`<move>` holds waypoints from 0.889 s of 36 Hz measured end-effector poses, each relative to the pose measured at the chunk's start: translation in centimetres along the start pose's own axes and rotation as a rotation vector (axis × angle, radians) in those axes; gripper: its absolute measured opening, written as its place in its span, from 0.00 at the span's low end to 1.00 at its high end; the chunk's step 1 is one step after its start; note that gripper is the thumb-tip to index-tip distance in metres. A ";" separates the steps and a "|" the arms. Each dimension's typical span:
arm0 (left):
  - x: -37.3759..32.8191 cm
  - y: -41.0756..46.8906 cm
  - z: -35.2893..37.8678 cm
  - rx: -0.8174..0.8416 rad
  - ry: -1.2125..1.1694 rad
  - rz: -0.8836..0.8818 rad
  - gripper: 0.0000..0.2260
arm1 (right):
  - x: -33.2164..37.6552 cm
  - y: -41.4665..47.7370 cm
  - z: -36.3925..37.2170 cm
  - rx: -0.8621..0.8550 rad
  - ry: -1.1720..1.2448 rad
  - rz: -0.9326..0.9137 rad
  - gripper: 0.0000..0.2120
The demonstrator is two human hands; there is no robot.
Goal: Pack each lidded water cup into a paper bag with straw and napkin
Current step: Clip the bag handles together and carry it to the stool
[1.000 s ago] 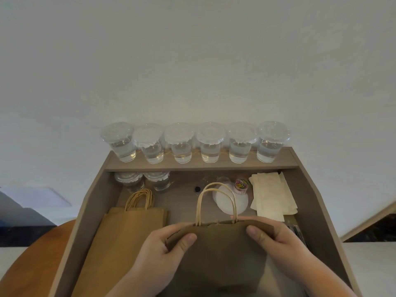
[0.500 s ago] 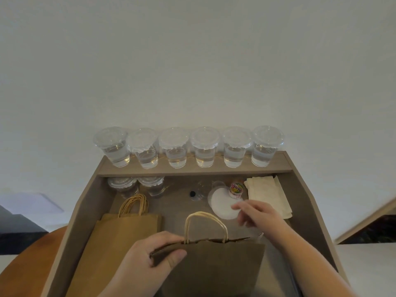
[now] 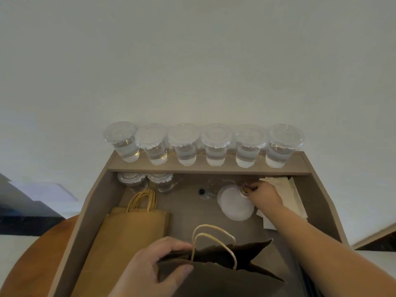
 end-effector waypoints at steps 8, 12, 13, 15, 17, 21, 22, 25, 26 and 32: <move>0.1 -0.4 -0.1 -0.020 0.009 -0.022 0.16 | 0.4 0.5 0.4 -0.062 -0.061 -0.028 0.09; 0.1 -0.3 -0.2 -0.021 0.013 -0.023 0.17 | 0.3 0.4 0.3 -0.090 -0.024 -0.011 0.08; 0.1 -0.3 -0.2 -0.022 0.015 -0.024 0.17 | 0.3 0.4 0.2 -0.100 -0.012 -0.014 0.08; 0.2 -0.3 -0.1 -0.028 0.013 -0.022 0.17 | 0.3 0.5 0.2 -0.105 -0.012 -0.034 0.08; 0.2 -0.4 -0.1 -0.034 0.013 -0.015 0.17 | 0.4 0.5 0.3 -0.102 -0.041 -0.058 0.08; 0.2 -0.5 -0.1 -0.021 0.020 -0.022 0.17 | 0.6 0.4 0.0 -0.145 -0.086 -0.097 0.06; 0.2 -0.5 -0.1 -0.021 0.019 -0.021 0.16 | 0.6 0.4 -0.1 -0.156 -0.097 -0.106 0.06; 0.2 -0.6 -0.1 -0.038 0.004 -0.010 0.16 | 0.9 0.2 -0.4 -0.184 -0.146 -0.124 0.07; 0.3 -0.6 -0.1 -0.041 0.004 -0.010 0.16 | 1.0 0.1 -0.5 -0.189 -0.164 -0.125 0.07; 0.9 -0.7 0.1 -0.049 0.037 -0.013 0.18 | 1.5 0.0 -1.2 -0.143 -0.245 -0.120 0.09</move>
Point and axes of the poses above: each hand's wrist, its own y-axis towards the middle knuckle, its own z-axis out of the palm, x = y × z, the point moved 5 cm from there along y, towards the middle knuckle, and after that the axes turned 15 degrees about -y, right-handed, at the moved point
